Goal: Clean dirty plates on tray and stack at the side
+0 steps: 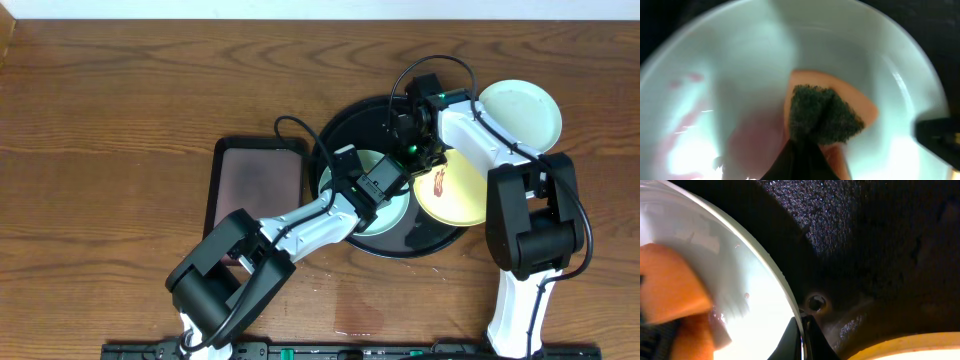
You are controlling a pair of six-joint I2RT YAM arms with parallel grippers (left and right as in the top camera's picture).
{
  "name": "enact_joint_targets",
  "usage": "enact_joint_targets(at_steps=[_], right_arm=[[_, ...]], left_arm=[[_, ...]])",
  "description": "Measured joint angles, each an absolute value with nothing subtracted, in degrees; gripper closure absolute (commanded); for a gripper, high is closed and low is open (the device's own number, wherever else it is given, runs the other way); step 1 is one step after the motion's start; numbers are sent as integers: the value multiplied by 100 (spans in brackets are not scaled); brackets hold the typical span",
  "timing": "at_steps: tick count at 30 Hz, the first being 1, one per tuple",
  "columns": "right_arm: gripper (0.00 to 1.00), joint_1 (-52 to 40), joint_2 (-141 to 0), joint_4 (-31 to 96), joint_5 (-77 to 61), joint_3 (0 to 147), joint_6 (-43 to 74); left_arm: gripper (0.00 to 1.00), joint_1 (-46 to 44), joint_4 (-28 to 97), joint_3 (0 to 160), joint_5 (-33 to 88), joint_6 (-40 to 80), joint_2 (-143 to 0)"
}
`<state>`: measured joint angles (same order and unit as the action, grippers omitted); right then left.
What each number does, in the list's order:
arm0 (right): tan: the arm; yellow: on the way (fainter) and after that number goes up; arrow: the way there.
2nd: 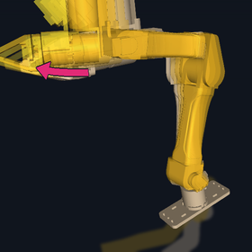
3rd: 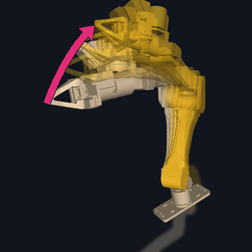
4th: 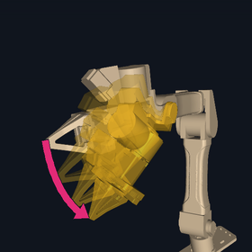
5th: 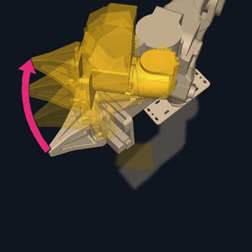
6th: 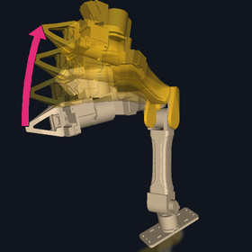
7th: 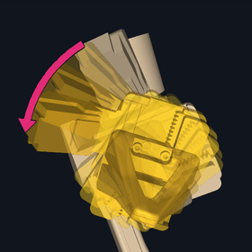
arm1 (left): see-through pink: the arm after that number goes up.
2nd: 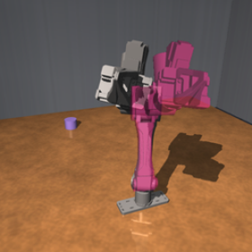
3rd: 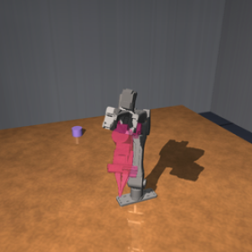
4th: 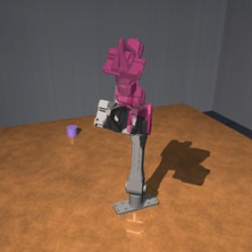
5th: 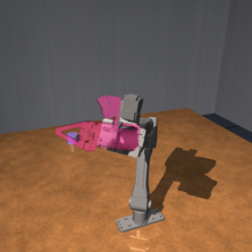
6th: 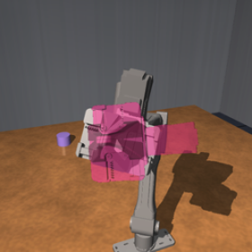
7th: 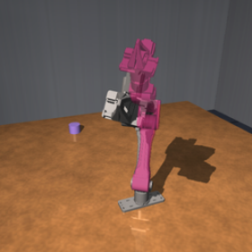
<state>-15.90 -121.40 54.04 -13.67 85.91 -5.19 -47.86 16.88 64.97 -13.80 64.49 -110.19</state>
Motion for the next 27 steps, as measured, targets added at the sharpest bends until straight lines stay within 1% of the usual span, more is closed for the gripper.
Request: enact_joint_targets(at_steps=[8,13,17,23,27], right_arm=[[99,-1590,-12140,5411,-1367,8591,-519],[99,-1590,-12140,5413,-1372,8591,-510],[99,-1590,-12136,5413,-1409,8591,-502],[99,-1597,-12001,5387,-1415,8589,-499],[99,-1640,-11410,5280,-1278,8613,-497]], left_arm=[[93,-4812,3133,6501,-2587,6447,-10866],[93,-4821,3634,6490,-3264,6447,-10466],[92,-4790,3774,6427,-3616,6447,-9817],[92,-4696,4204,6425,-3793,6281,-8532],[92,-4178,4882,6425,-3837,6049,-7640]])
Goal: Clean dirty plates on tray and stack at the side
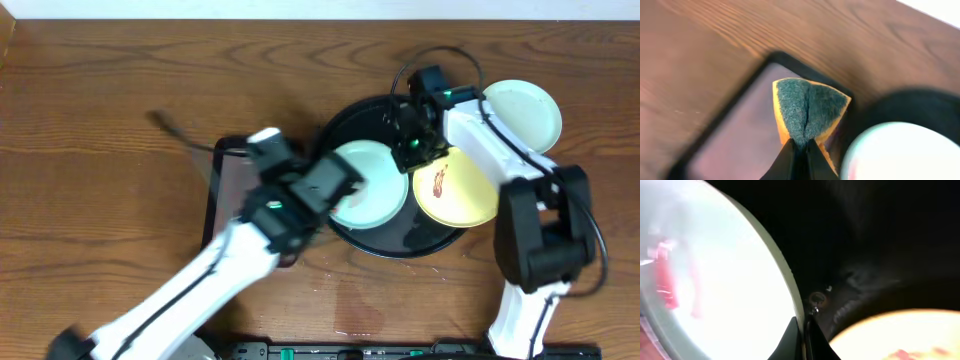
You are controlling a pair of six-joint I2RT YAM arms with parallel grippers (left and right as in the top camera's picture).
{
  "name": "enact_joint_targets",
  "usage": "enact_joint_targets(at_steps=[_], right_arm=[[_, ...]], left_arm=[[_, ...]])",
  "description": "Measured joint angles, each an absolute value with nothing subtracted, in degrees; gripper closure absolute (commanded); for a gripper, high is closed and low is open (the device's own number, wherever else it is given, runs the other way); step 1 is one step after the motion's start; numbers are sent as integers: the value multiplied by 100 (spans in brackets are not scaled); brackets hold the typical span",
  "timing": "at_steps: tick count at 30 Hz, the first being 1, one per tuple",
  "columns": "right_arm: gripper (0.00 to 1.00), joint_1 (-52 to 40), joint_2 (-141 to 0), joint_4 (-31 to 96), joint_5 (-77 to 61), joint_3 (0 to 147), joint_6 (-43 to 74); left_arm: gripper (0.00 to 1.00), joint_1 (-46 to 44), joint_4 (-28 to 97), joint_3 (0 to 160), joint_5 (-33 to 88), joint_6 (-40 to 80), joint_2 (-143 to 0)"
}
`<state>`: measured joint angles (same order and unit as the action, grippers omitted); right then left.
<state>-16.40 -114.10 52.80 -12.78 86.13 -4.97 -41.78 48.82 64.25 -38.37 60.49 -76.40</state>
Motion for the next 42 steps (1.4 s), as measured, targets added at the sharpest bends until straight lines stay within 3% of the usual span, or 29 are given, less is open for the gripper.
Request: enact_joint_targets(at_steps=[5,12,22,30,36,42], right_arm=[[99,-1881,-10300,5009,-521,8757,-482],[99,-2539,-9273,4521,1264,8823,-1017],[99,-3538,-9096,3122,3776,8825,-2773],[99,-3931,-9089,2324,4930,8825,-3981],[99,-3933,-9076,3044,4873,8831,-3540],[99,-3028,-9096,4313,2569,8764,-2040]], left_arm=[[92,-3100,5680,6420,-3715,5725,-7024],[93,-2040,6139,6418,-2429,5019,-6965],[92,-1804,6134,6418,-1861,4558,-6965],[92,-1804,6134,6418,-1809,4421,-6965],[92,-1804,6134,6418,-1804,4364,-6965],[93,-1804,6106,6414,-1660,4359,-6965]])
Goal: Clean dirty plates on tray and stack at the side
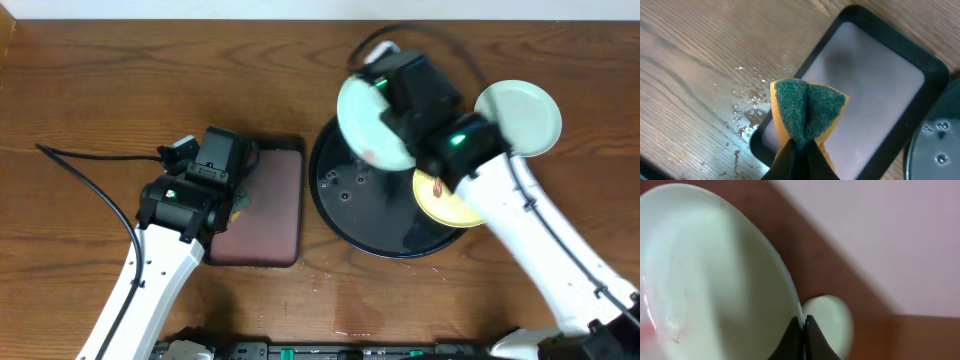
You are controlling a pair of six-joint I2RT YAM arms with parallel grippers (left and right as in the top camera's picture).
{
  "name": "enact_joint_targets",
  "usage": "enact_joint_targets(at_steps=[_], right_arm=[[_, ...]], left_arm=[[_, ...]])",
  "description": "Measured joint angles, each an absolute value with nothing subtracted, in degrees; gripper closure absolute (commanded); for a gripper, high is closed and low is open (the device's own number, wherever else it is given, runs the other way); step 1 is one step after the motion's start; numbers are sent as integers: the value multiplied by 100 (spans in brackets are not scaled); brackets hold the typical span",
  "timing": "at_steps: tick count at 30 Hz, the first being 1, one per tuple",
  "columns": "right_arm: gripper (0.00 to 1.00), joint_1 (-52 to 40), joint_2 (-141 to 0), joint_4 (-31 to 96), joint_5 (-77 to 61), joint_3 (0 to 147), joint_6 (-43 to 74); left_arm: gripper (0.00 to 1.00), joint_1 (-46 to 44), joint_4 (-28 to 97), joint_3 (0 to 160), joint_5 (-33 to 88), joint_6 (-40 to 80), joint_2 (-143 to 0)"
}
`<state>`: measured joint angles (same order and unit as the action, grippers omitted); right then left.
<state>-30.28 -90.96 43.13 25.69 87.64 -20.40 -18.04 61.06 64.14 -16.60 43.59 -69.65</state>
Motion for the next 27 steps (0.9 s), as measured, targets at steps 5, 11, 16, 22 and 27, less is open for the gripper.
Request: enact_joint_targets(at_steps=[5,11,16,22,27], right_arm=[[99,-1859,-9513,4381,515,8433,-1074],[99,-1142,-10634,4252,-921,8027,-325],[99,-1103,-11391,4062,-1422,8003,-108],[99,-1100,-11891,3857,-1586,8007,32],[99,-1118,-11893,3780,-1494,8007,202]], left_arm=[[92,-1804,5839,6414,-1376,4327,-6965],[92,-1846,4792,6410,-381,3828,-6997],[92,-2163,4152,6410,270,3680,-7310],[92,-2790,3404,6410,572,3769,-8200],[92,-3312,2558,6410,613,3774,-9017]])
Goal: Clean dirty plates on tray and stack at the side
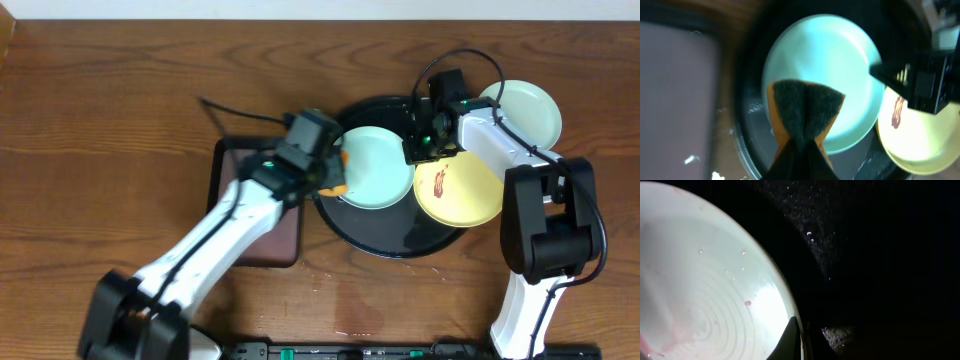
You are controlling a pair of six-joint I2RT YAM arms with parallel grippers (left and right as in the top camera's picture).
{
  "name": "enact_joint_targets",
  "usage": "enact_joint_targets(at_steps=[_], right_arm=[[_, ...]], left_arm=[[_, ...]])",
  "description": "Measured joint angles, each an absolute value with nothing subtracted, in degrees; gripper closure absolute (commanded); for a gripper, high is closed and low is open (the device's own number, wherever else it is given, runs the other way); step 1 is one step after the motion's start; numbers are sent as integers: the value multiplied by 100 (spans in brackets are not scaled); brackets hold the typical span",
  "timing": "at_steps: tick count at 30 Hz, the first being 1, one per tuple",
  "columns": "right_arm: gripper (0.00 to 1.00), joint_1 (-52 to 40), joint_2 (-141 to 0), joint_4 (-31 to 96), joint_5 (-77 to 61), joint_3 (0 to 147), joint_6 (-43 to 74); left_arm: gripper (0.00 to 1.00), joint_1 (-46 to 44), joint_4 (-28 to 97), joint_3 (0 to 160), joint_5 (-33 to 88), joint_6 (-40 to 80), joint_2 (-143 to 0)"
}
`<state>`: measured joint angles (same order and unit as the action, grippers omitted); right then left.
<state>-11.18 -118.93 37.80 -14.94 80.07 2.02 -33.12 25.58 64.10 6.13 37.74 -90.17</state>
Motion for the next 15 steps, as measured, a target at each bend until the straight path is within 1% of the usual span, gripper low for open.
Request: enact_joint_targets(at_steps=[5,15], right_arm=[[99,-1170,-11900,3736,-1424,8012,279],[99,-1247,-11900,3754,-1253,8031,285]], left_arm=[[92,-3809,1520,6410,672,3861,-9896],[93,-3948,515,6410,676,4571,-11034]])
